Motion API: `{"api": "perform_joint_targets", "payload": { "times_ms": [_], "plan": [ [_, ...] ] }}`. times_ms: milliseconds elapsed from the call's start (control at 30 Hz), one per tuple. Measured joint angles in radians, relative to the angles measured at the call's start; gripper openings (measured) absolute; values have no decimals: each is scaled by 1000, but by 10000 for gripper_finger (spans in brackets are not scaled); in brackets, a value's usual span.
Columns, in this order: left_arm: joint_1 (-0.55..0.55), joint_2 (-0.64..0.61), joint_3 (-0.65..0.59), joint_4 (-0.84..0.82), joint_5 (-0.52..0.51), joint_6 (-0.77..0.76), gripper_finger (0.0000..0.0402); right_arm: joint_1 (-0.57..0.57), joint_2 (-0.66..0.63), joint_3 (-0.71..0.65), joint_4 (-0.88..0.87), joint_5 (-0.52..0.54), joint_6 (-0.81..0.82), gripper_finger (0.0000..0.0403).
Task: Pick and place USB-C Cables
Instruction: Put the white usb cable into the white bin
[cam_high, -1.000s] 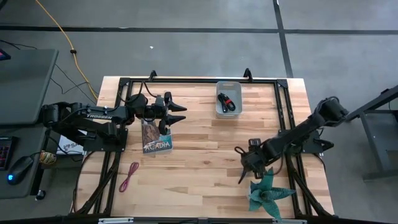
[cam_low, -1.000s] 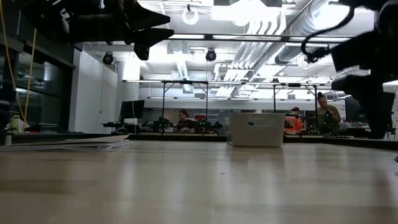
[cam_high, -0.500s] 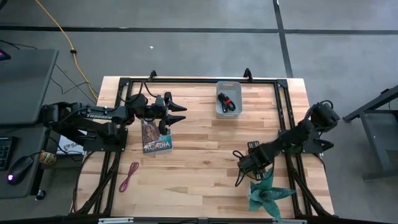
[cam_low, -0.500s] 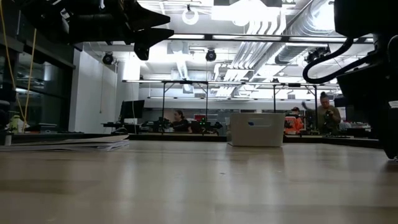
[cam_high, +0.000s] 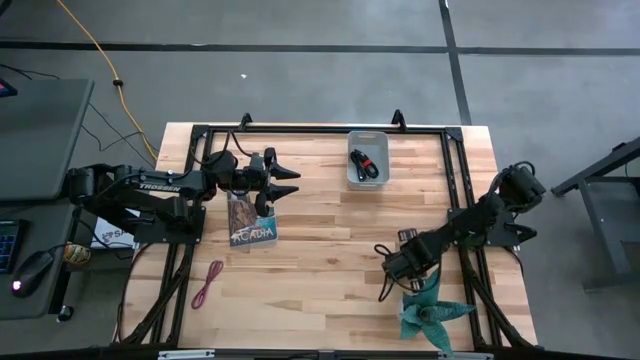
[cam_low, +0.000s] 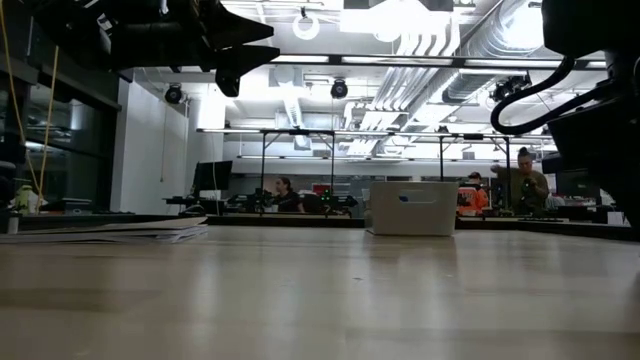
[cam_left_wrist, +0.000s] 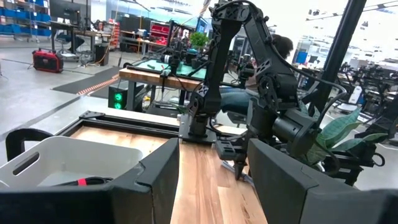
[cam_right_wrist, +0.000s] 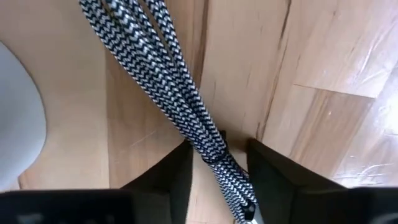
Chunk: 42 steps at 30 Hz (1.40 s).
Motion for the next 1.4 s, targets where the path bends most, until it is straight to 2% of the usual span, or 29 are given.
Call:
{"api": "perform_joint_targets", "payload": {
  "times_ms": [300,433,767,1033,1200,1400],
  "plan": [
    [0,0,0,0,0,0,170,0,1,-1,1,8,-11,42],
    [0,0,0,0,0,0,170,0,1,-1,1,12,-27,13],
    [0,0,0,0,0,-8,170,-2,-50,-8,-12,18,-22,20],
    [0,0,0,0,0,-11,170,-5,-202,-10,-38,141,46,12],
    [-1,0,0,-1,0,-15,170,-47,-253,-10,172,276,-57,12],
    [-5,0,1,-5,0,-43,170,-172,-255,-8,498,260,-288,12]
  ]
}}
